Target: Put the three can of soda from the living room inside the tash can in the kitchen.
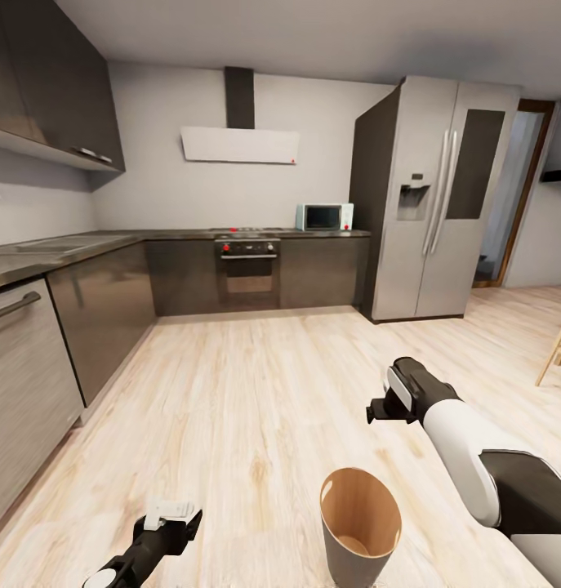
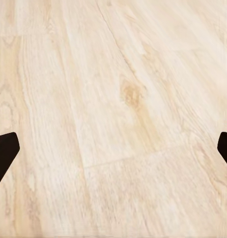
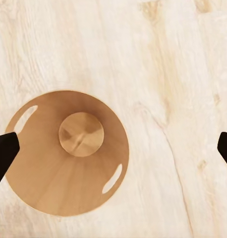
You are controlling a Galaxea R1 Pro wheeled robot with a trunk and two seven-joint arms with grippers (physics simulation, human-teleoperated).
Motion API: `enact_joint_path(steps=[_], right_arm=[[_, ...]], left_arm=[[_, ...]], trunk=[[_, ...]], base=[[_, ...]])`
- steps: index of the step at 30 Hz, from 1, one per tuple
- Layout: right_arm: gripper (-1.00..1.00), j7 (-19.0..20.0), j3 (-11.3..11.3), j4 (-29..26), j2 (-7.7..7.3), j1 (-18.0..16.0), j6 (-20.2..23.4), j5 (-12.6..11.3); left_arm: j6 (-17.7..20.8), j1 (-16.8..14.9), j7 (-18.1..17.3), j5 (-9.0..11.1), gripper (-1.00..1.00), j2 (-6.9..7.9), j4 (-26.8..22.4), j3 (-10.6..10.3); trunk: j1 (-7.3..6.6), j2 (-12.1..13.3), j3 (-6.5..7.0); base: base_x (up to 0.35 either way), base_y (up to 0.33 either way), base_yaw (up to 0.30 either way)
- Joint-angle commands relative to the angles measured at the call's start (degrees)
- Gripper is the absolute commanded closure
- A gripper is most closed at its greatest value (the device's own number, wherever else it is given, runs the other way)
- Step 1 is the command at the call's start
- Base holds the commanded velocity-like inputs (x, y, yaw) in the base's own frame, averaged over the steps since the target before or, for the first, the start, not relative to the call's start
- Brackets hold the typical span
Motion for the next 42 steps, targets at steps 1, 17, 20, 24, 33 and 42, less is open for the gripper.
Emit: enact_joint_path(steps=[1, 17, 20, 24, 33, 42], right_arm=[[-1.0, 0.0, 0.0, 0.0, 0.0, 0.0, 0.0, 0.0], [-1.0, 0.0, 0.1, 0.0, 0.44, 0.1, 0.0, -0.1], [-1.0, 0.0, 0.1, 0.0, 0.45, 0.1, 0.0, 0.0], [-1.0, 0.0, 0.1, 0.0, 0.46, 0.1, 0.0, 0.0], [-1.0, 0.0, 0.1, 0.0, 0.48, 0.1, 0.0, 0.0], [-1.0, 0.0, 0.1, 0.1, 0.47, 0.1, 0.0, 0.0]], left_arm=[[0.0, 0.0, 0.0, 0.0, -1.0, 0.0, 0.0, 0.0], [-0.1, 0.0, 0.0, -0.1, -1.0, 0.0, 0.0, 0.0], [-0.1, 0.0, 0.0, -0.1, -1.0, 0.0, 0.0, 0.0], [-0.1, 0.0, 0.0, -0.1, -1.0, 0.0, 0.0, 0.0], [-0.1, 0.0, 0.0, -0.1, -1.0, 0.0, 0.0, 0.0], [-0.1, 0.0, 0.0, -0.1, -1.0, 0.0, 0.0, 0.0]], trunk=[[0.02, 0.0, -0.23], [0.43, -0.2, -3.77], [0.51, -0.3, -4.44], [0.62, -0.3, -5.32], [0.85, -0.4, -7.32], [1.08, -0.6, -9.31]], base=[[0.0, 0.0, 0.0], [0.0, 0.0, 0.0], [0.0, 0.0, 0.0], [0.0, 0.0, 0.0], [0.0, 0.0, 0.0], [0.0, 0.0, 0.0]])
